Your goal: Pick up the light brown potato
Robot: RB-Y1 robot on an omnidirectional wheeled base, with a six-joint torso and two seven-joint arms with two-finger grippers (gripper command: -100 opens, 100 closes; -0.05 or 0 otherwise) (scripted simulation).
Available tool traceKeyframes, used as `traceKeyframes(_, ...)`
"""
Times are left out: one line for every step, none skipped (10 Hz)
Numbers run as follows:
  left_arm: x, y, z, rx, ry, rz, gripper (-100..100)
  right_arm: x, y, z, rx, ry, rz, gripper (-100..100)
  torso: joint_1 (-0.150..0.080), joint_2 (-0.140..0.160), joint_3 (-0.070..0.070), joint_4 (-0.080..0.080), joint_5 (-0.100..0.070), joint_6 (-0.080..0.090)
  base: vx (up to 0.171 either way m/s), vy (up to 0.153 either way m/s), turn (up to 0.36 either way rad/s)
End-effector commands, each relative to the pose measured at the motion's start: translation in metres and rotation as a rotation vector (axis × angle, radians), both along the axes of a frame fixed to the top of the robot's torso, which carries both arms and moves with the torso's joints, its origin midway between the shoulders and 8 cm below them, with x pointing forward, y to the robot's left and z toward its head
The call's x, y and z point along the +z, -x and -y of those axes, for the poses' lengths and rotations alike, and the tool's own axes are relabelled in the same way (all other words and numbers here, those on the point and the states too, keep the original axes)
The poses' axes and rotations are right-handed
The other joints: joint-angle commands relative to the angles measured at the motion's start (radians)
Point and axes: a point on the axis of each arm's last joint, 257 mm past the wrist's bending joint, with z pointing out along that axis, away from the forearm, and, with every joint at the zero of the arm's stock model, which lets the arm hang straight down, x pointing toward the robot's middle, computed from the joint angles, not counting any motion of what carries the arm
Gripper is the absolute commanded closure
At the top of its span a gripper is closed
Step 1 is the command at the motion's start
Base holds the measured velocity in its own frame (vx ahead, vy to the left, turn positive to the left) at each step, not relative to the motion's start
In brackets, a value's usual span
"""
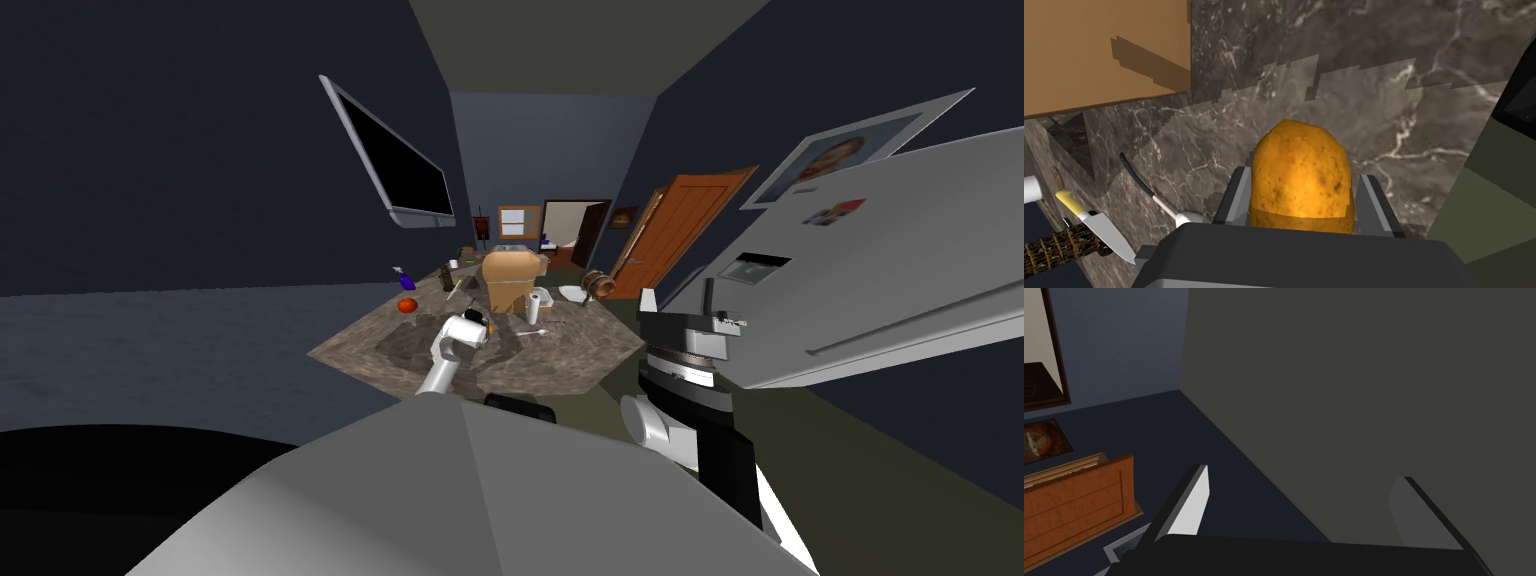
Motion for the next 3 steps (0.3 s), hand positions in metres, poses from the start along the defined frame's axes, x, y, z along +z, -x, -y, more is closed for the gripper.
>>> traceKeyframes(0.0046, 0.0063, -0.0038, -0.008, -0.001, -0.003, 100, 0.0000, 0.0000, 0.0000, 0.000, 0.000, 0.000, 0, 0.000, 0.000, 0.000, 0.000, 0.000, 0.000, 0.024, -0.043, 0.035)
traceKeyframes(0.0028, 0.0030, -0.0028, -0.004, 0.000, -0.002, 100, 0.0000, 0.0000, 0.0000, 0.000, 0.000, 0.000, 0, 0.001, 0.000, 0.000, 0.000, 0.000, 0.000, 0.011, -0.018, 0.014)
traceKeyframes(0.0031, 0.0036, -0.0033, -0.004, 0.000, -0.003, 0, 0.0000, 0.0000, 0.0000, 0.000, 0.000, 0.000, 0, 0.002, 0.000, 0.000, 0.000, 0.000, 0.000, 0.000, 0.000, 0.000)
